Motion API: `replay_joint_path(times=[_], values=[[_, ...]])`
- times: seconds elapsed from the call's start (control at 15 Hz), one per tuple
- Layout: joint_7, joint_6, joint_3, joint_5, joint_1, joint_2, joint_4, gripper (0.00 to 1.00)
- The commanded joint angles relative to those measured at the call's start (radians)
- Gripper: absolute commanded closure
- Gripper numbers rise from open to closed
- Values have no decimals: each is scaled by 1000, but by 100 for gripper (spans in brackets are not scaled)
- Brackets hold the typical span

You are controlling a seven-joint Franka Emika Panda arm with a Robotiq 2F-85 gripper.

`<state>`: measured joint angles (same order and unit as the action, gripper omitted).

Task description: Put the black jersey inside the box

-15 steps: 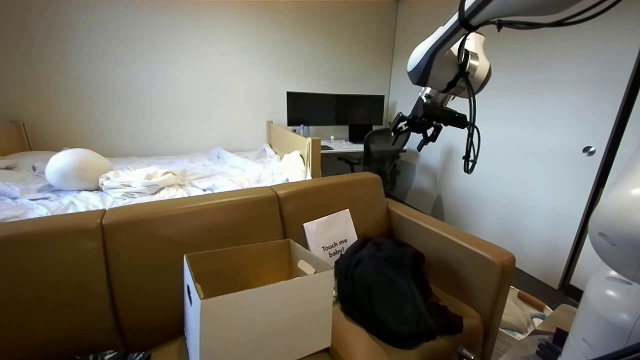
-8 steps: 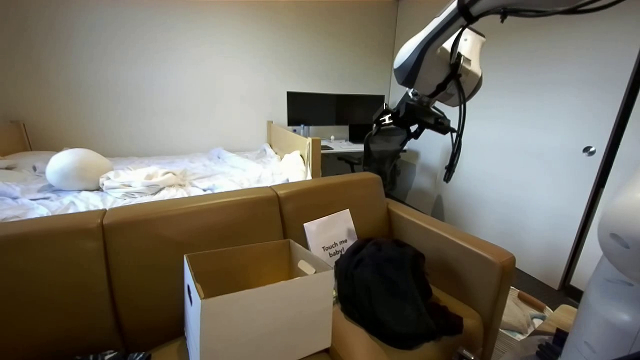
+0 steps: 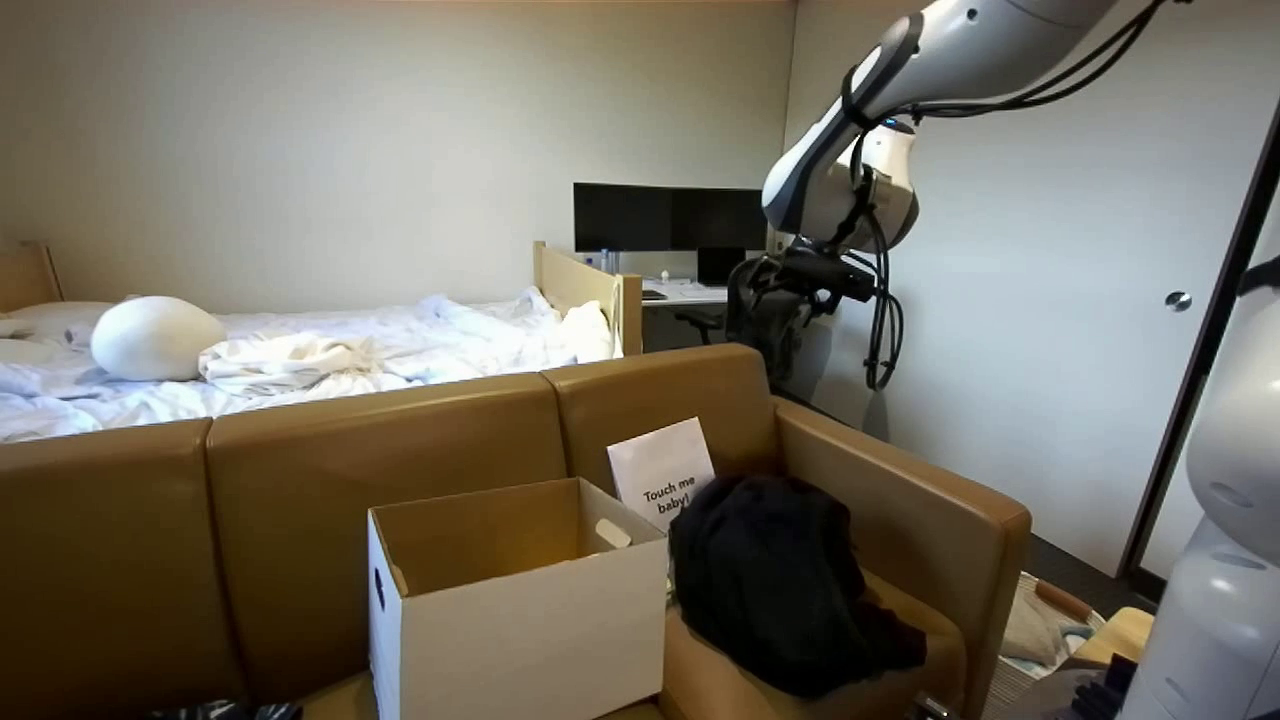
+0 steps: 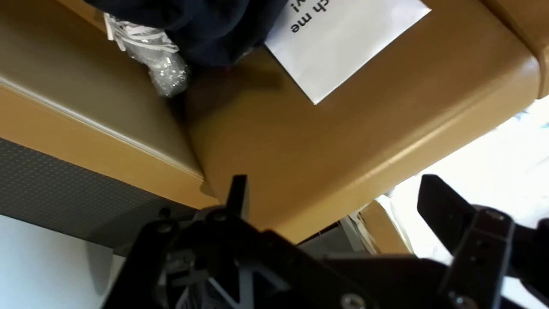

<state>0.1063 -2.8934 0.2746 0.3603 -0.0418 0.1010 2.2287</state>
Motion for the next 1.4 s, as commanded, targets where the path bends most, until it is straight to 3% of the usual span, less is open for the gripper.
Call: replay_joint_path(times=[0.0,0.27,0.47,0.53,0.87,0.93,1.13,1.33], values=[[156,176,14,-145,-55,204,-227,0],[217,449,12,-190,-96,362,-431,0],[208,570,-12,-168,-126,397,-476,0],[192,507,-13,-177,-120,383,-445,0],[191,539,-23,-174,-131,405,-471,0],[221,632,-21,-188,-130,461,-548,0],[220,741,-53,-159,-149,566,-674,0],[225,668,-75,-160,-146,678,-771,0]])
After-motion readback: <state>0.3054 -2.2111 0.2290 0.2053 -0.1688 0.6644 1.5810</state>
